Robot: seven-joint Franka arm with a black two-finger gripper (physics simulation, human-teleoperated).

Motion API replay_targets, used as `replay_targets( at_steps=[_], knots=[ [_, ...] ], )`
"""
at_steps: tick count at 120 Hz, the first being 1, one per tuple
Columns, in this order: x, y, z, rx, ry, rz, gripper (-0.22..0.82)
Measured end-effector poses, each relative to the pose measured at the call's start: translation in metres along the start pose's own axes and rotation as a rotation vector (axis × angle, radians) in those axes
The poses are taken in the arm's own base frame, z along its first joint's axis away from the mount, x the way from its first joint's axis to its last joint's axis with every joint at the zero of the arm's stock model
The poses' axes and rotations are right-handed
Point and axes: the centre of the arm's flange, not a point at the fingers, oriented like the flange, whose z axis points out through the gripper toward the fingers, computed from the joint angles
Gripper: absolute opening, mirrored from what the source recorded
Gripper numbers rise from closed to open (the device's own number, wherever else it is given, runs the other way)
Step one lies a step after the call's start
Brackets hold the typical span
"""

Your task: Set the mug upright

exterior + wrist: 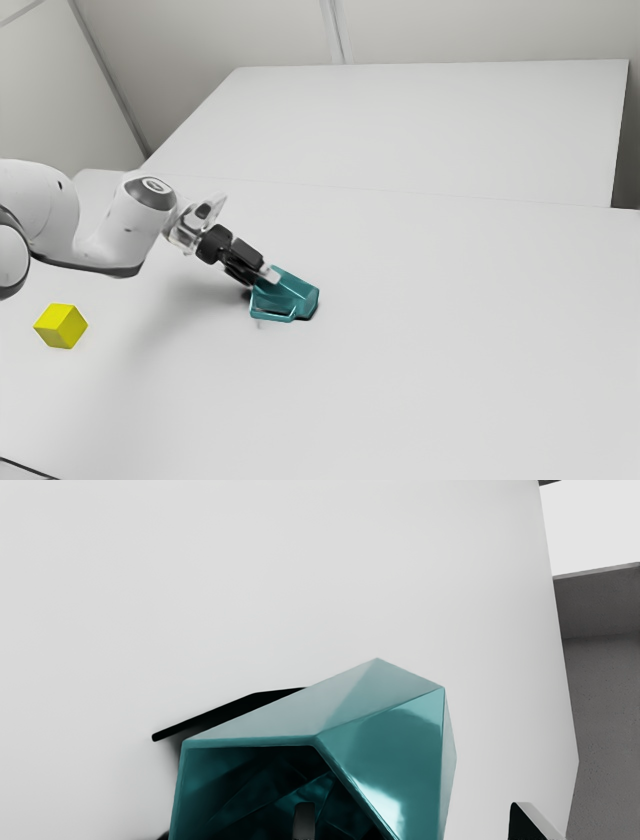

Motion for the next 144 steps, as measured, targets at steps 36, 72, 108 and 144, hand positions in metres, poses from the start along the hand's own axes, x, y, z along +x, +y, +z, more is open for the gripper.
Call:
replay_targets(
  at_steps=[36,72,108,144],
  knots=[
    [0.003,0.005,0.001,-0.02,0.013,0.041,0.03],
    [0.009,0.02,0.001,-0.016,0.015,0.096,-0.13],
    [0.022,0.067,-0.008,0.067,0.016,0.191,-0.17],
    [0.018,0.152,0.003,0.485,-0.184,0.37,-0.17]
  ],
)
